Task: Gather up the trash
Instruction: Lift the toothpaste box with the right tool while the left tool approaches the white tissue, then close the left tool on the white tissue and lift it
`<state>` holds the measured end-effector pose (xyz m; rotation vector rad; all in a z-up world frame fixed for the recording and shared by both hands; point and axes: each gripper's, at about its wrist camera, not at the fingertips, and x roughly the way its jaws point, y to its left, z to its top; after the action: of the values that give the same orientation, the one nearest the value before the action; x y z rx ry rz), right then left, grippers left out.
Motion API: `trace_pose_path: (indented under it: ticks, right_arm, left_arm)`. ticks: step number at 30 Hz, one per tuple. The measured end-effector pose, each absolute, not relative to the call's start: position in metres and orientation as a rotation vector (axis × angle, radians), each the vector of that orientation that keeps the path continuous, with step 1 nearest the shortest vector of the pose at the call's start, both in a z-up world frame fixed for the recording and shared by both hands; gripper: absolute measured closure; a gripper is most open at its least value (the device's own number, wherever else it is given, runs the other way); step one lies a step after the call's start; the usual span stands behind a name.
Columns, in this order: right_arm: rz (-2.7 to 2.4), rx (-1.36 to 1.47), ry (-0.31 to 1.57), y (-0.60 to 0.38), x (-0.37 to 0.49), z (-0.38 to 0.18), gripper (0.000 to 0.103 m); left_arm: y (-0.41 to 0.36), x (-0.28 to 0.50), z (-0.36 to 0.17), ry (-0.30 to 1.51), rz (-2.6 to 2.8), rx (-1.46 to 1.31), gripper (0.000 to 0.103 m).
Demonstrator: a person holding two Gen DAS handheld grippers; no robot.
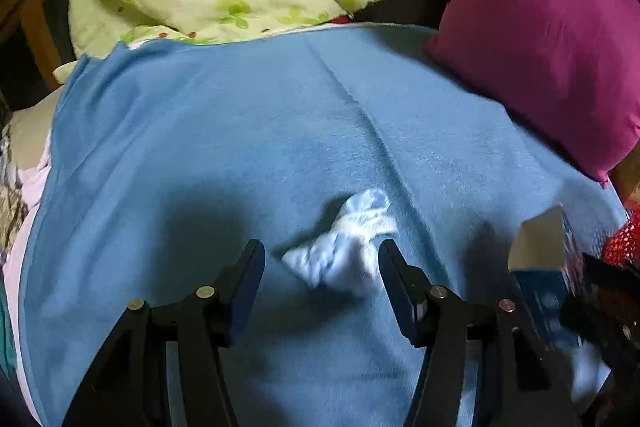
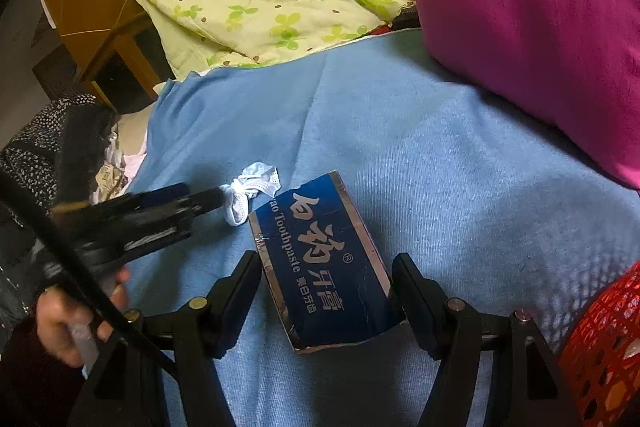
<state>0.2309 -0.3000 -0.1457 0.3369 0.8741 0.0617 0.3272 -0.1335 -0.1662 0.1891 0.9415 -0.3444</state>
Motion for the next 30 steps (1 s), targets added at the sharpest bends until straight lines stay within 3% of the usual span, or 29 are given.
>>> trace_pose_path:
  ticks: [10,18,30]
  right_arm:
    - [0.048,0.381,0.86,-0.311,0.228,-0.141,0.032]
    - [0.025,0.382,0.851,-0.313,0.226,-0.14,0.033]
    - [0.044,0.366,0.833,-0.302,0.225,-0.134,0.033]
  left_arm:
    - [-0.15,0.345,-0.186,0.999,-0.344,0.241,0.043]
    - [-0.146,0.342,-0.195,1.017,-0.314,0.222,0.065]
    - [-0.11,0.3,-0.173,0.96,-0.213,0.188,0.066]
